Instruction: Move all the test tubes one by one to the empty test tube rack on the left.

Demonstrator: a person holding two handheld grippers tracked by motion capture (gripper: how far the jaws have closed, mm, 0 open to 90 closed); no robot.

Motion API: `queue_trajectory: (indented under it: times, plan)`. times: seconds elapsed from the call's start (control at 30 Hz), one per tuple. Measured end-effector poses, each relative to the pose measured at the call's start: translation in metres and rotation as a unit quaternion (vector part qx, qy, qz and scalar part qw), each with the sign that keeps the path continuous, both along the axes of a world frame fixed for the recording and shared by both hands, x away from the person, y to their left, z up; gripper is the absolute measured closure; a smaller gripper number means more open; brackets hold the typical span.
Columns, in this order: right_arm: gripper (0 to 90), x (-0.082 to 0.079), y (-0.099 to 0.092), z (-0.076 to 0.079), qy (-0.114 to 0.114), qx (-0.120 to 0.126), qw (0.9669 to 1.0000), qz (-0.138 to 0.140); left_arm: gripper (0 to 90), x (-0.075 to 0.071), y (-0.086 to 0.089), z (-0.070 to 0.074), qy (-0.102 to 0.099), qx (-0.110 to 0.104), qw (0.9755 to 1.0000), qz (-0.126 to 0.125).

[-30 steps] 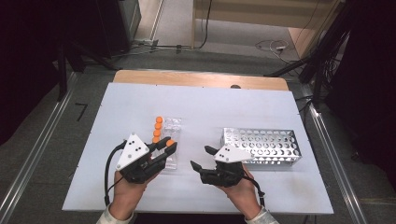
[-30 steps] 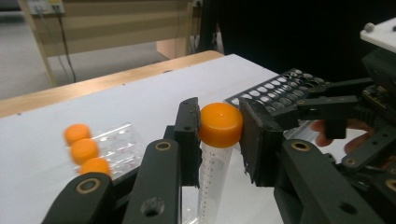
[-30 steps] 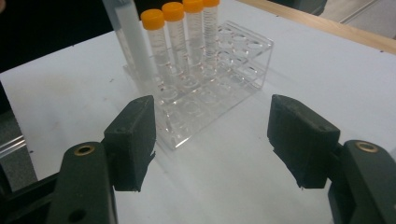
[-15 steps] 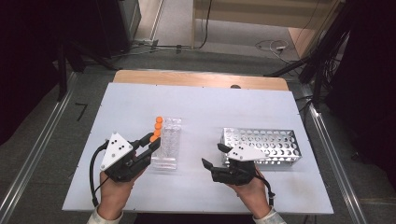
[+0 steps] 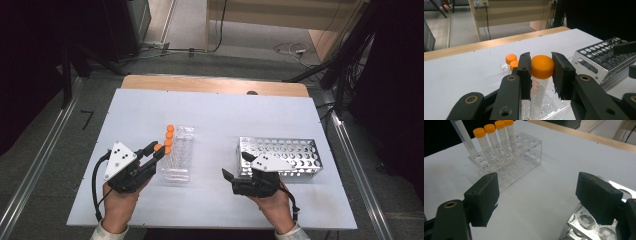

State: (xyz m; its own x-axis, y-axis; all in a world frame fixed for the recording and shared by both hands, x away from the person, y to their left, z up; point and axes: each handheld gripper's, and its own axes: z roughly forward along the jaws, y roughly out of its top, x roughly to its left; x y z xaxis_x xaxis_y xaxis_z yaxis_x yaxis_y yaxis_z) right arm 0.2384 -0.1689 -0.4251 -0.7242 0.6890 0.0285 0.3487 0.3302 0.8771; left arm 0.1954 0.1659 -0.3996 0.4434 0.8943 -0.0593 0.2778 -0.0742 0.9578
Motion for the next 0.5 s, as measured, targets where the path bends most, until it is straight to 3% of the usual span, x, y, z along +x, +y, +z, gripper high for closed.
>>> queue_trajectory:
  times: [0.5]
  plan:
    - [18.8, -0.001, 0.000, 0.001, -0.002, 0.003, 1.0000, 0.001, 69.8, 0.009, -0.010, -0.021, 0.024, 0.025, 0.9994, 0.008]
